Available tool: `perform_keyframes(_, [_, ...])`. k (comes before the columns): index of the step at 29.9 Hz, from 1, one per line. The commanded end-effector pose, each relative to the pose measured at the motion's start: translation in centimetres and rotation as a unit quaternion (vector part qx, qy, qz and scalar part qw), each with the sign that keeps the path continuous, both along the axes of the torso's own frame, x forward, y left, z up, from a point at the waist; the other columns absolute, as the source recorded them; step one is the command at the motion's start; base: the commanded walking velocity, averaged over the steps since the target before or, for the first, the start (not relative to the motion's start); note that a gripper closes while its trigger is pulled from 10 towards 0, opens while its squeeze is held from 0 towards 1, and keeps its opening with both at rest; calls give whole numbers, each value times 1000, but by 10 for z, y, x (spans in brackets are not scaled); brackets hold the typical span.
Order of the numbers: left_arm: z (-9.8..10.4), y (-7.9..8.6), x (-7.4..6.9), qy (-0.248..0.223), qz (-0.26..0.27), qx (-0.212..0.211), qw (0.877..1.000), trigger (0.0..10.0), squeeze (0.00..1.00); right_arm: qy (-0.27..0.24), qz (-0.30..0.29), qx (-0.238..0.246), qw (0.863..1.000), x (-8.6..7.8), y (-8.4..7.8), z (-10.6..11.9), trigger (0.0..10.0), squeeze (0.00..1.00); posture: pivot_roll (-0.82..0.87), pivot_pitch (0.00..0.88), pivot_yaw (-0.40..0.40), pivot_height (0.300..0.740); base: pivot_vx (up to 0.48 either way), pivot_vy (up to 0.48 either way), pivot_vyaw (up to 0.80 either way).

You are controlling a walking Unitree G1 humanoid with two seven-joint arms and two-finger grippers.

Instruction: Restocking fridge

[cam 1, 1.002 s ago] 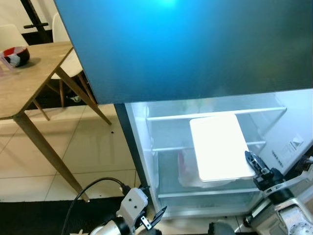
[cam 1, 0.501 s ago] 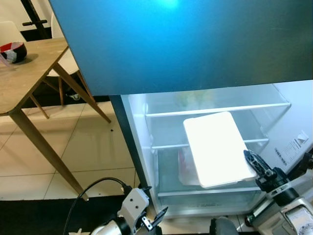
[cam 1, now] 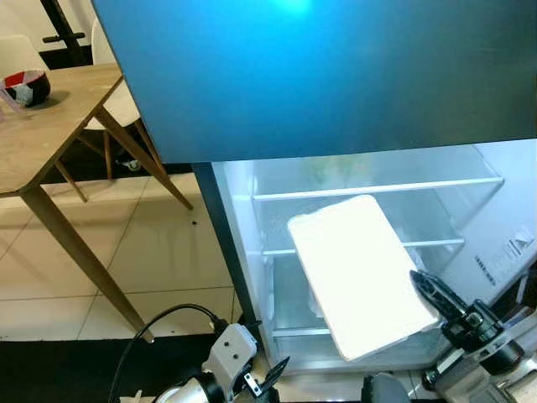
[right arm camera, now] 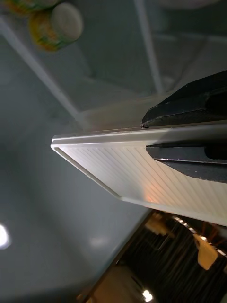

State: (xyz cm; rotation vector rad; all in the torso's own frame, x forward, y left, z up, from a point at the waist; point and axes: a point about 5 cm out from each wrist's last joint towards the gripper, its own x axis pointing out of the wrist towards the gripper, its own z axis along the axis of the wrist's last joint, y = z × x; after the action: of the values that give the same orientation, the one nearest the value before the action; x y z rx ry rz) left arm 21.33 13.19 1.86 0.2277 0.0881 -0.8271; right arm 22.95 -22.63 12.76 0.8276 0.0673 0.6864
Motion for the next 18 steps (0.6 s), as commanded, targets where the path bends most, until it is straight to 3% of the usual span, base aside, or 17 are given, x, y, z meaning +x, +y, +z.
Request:
perform_keyframes(1, [0,3,0,3,-7,11,1000,10000,0,-39,-32,4,999,7,-6,17,10000,0,-64,93,67,595,0,0,0])
perform_keyframes(10, [2,2,4,-2,-7,9,1000,10000,0,-31,-102,-25,994,35,-15,26,10000,0,-64,87,64,595,0,0,0])
perform_keyframes(13, [5,-2,7,-9,-10,4,1000,10000,0,-13,-124,-37,992,49,-15,28,10000,0,-68,82,63,595,0,0,0])
perform_keyframes(15, [14,-9,13,-25,-17,-6,1000,10000,0,13,-160,-53,986,68,-18,29,10000,0,-69,82,62,595,0,0,0])
perform_keyframes(18, [18,-12,16,-32,-21,-11,999,10000,0,22,-171,-58,983,75,-18,30,10000,0,-71,81,61,595,0,0,0])
